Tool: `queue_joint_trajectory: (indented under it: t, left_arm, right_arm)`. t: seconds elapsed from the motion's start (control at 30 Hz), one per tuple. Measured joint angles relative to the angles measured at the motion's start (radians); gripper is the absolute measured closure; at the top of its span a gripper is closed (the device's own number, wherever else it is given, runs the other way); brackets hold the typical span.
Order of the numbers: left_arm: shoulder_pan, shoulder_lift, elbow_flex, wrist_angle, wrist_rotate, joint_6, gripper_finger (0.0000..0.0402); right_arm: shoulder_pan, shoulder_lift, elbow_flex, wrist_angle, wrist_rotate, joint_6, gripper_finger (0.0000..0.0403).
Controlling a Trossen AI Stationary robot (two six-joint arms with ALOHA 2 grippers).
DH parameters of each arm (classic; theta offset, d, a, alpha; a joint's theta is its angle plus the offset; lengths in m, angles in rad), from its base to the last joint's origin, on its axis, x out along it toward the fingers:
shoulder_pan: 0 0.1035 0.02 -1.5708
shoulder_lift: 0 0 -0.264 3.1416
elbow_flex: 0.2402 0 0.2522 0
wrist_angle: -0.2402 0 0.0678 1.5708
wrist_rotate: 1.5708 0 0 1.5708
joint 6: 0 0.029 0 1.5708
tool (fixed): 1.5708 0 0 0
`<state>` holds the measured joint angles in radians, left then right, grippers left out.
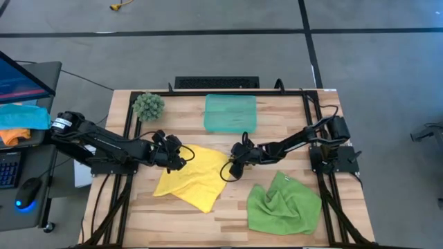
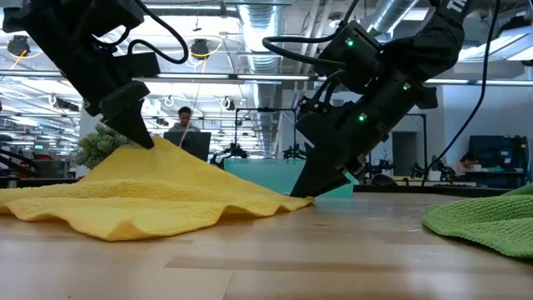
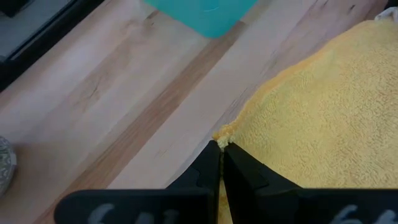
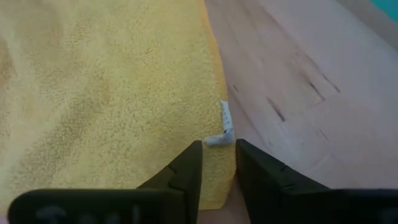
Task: Roll microfiber towels into tight, uniform cylinder then place into a basket
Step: Fold the yellow microfiber cloth
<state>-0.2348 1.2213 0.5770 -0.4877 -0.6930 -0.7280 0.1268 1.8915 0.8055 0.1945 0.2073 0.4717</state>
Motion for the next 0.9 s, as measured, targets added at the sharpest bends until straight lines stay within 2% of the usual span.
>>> queue_joint_trajectory:
  t: [0.13,0.43,0.6,0.77,0.9]
  left_arm:
    - [0.0,0.0,0.0,0.0,0.0,0.0,0.04]
    - [0.0,0.0,0.0,0.0,0.0,-0.001,0.04]
    - [0.0,0.0,0.0,0.003,0.021,0.002,0.04]
    - [-0.01,0.0,0.03,-0.008,0.04,0.01,0.04]
    - [-0.055,0.0,0.094,-0.065,0.035,0.01,0.04]
  right_arm:
    - [0.0,0.0,0.0,-0.003,0.0,0.0,0.031]
    - [0.002,-0.003,-0.002,-0.004,-0.008,-0.005,0.0394]
    - [0.009,-0.041,0.009,-0.074,-0.022,-0.008,0.0387]
    - [0.053,-0.097,0.045,-0.204,-0.027,-0.034,0.0398]
    - [0.105,-0.142,0.101,-0.348,0.034,-0.034,0.0394]
